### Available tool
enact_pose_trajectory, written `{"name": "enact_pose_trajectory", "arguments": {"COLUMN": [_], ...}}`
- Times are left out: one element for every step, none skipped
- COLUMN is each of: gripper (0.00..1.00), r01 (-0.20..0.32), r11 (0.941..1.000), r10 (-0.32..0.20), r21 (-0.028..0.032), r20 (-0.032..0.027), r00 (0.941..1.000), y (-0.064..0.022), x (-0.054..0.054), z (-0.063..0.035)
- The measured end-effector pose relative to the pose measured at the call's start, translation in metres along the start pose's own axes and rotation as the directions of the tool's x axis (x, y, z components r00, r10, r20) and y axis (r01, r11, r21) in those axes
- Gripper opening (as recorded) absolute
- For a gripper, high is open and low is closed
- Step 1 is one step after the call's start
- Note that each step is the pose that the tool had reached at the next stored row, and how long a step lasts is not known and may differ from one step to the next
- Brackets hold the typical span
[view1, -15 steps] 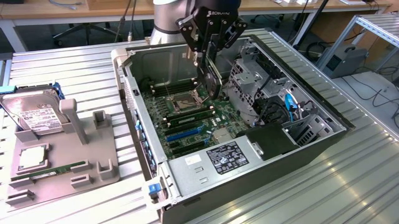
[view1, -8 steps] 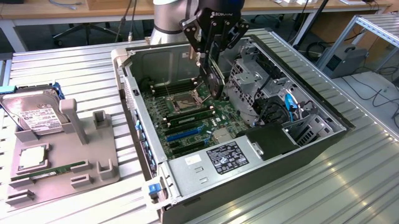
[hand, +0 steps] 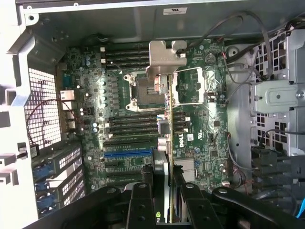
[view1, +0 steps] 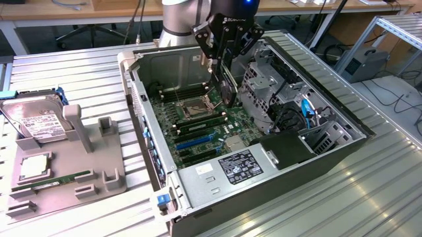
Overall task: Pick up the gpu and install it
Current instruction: 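Pick up the gpu and move the gpu toward the slot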
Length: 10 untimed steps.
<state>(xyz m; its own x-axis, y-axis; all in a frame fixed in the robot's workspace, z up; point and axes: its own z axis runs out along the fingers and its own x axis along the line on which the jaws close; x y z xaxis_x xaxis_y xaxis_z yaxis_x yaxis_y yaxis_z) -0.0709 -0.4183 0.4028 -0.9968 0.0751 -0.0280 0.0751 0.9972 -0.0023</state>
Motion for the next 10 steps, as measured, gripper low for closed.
{"name": "enact_pose_trajectory", "arguments": {"gripper": [0.27, 0.27, 0.27, 0.27, 0.27, 0.27, 0.27, 0.27, 0.27, 0.27], "r01": [0.000, 0.000, 0.000, 0.000, 0.000, 0.000, 0.000, 0.000, 0.000, 0.000], "r11": [1.0000, 1.0000, 1.0000, 1.0000, 1.0000, 1.0000, 1.0000, 1.0000, 1.0000, 1.0000], "r10": [0.000, 0.000, 0.000, 0.000, 0.000, 0.000, 0.000, 0.000, 0.000, 0.000], "r21": [0.0000, -0.0001, 0.0000, 0.0000, 0.0000, 0.0000, 0.0000, -0.0001, 0.0000, 0.0000], "r20": [0.0000, 0.0000, 0.0000, 0.0000, 0.0000, 0.0000, 0.0000, 0.0000, 0.0000, 0.0000], "r00": [1.0000, 1.0000, 1.0000, 1.0000, 1.0000, 1.0000, 1.0000, 1.0000, 1.0000, 1.0000], "y": [0.0000, 0.0000, 0.0000, 0.0000, 0.0000, 0.0000, 0.0001, 0.0001, 0.0001, 0.0001], "x": [0.000, 0.000, 0.000, 0.000, 0.000, 0.000, 0.000, 0.000, 0.000, 0.000], "z": [0.0018, 0.0030, 0.0044, 0.0056, 0.0067, 0.0077, 0.0088, 0.0098, 0.0108, 0.0119]}}
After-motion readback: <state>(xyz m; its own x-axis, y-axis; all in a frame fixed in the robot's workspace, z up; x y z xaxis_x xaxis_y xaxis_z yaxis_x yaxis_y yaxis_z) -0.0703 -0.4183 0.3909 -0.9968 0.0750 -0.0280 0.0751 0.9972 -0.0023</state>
